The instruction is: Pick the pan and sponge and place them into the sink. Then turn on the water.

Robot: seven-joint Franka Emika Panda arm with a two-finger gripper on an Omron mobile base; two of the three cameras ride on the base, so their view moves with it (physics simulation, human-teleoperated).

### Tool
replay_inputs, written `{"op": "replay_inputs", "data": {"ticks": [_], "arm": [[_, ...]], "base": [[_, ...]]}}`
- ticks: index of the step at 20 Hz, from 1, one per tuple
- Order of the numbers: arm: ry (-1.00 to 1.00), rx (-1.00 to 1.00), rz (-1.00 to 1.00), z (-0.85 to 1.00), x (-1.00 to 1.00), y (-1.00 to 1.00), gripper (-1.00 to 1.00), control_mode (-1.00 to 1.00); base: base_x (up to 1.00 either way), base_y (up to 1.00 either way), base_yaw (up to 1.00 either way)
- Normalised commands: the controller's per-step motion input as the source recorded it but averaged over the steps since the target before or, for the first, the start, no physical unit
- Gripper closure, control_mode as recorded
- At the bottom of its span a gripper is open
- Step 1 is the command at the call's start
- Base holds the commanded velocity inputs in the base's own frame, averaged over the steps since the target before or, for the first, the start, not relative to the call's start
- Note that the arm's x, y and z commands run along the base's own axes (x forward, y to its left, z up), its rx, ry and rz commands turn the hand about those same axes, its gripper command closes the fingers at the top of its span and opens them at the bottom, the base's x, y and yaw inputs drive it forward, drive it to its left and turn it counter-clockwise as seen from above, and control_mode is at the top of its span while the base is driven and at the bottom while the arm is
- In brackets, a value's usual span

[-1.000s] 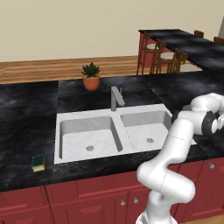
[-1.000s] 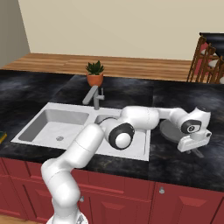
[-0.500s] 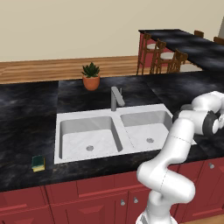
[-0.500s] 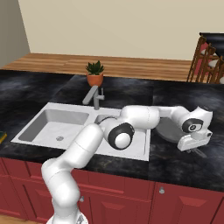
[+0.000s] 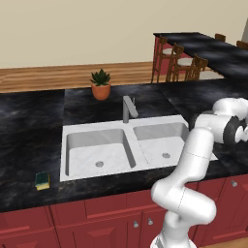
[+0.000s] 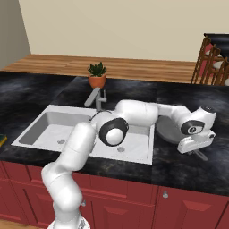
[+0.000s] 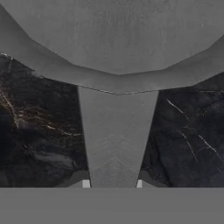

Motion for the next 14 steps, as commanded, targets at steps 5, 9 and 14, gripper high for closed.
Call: {"op": "replay_inputs", "data": {"ticks": [5, 9, 14], "arm": [[-0.08, -0.13, -0.03, 0.01, -0.34, 0.31, 1.00, -1.00], [-0.06, -0.13, -0.04, 0.09, -0.11, 0.37, 1.00, -1.00], [-0.05, -0.14, -0.03, 0.07, -0.04, 0.42, 1.00, -1.00]], "base": [[0.00, 0.00, 0.00], [0.00, 0.00, 0.00], [0.00, 0.00, 0.00]]}}
